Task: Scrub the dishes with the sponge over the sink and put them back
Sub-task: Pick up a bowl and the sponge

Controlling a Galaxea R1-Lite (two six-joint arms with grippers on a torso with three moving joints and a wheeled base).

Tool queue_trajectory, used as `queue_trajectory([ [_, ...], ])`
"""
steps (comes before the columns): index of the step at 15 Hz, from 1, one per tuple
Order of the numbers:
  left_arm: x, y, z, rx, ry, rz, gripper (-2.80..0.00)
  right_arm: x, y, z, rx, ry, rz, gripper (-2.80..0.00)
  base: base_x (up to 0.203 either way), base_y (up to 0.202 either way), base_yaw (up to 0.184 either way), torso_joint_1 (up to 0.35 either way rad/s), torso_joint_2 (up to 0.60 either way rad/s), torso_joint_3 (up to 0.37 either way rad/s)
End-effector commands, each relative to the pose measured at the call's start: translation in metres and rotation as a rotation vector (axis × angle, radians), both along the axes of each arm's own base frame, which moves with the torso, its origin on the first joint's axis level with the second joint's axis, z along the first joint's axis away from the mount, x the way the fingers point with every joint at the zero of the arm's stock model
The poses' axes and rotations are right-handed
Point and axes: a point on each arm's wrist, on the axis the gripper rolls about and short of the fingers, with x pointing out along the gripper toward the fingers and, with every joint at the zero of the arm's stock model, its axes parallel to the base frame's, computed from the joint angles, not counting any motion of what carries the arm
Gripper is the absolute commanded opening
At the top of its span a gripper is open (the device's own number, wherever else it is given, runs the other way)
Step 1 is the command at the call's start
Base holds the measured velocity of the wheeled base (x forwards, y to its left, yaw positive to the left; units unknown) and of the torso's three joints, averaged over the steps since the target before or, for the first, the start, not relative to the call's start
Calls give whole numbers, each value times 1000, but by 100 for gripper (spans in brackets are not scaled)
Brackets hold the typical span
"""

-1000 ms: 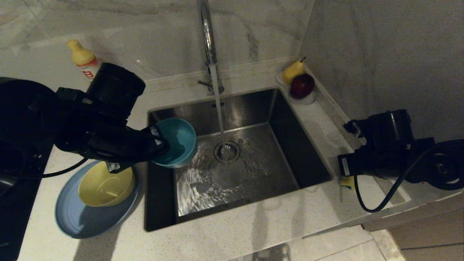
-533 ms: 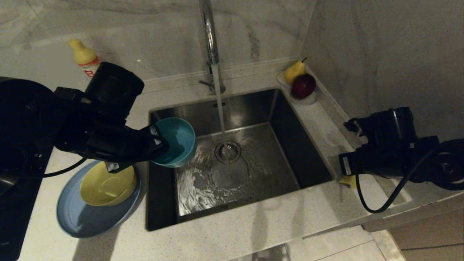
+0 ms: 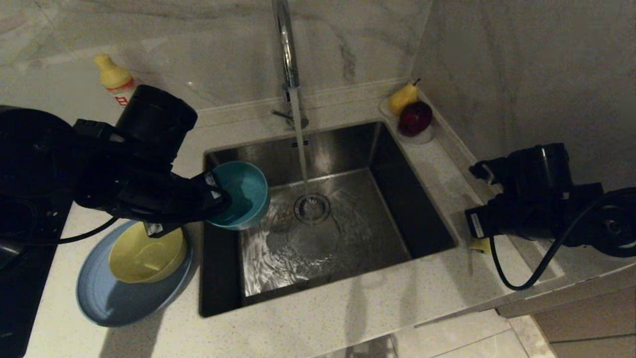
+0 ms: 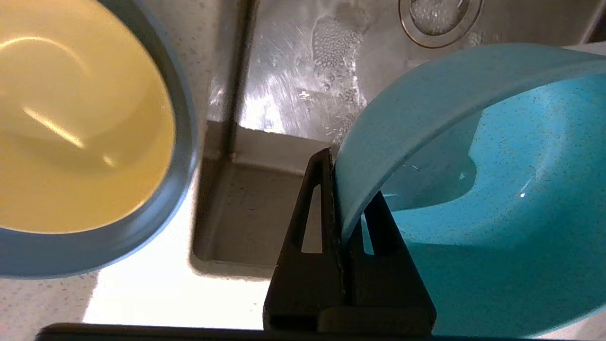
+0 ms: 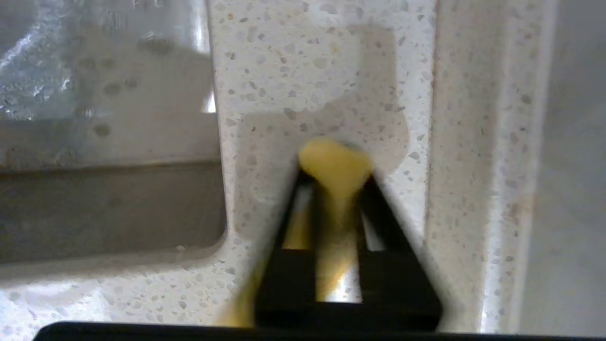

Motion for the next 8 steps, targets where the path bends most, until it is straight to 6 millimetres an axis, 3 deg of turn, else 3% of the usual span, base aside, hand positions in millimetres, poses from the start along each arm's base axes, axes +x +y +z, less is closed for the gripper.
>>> queue_trajectory([
  [1, -2, 1, 2, -3, -3, 5, -280, 1, 0, -2, -4, 3, 1, 0, 0, 0, 0, 0, 0, 0],
  [8, -3, 2, 4, -4, -8, 7, -280, -1, 0, 4, -6, -15, 3, 0, 0, 0, 0, 0, 0, 0],
])
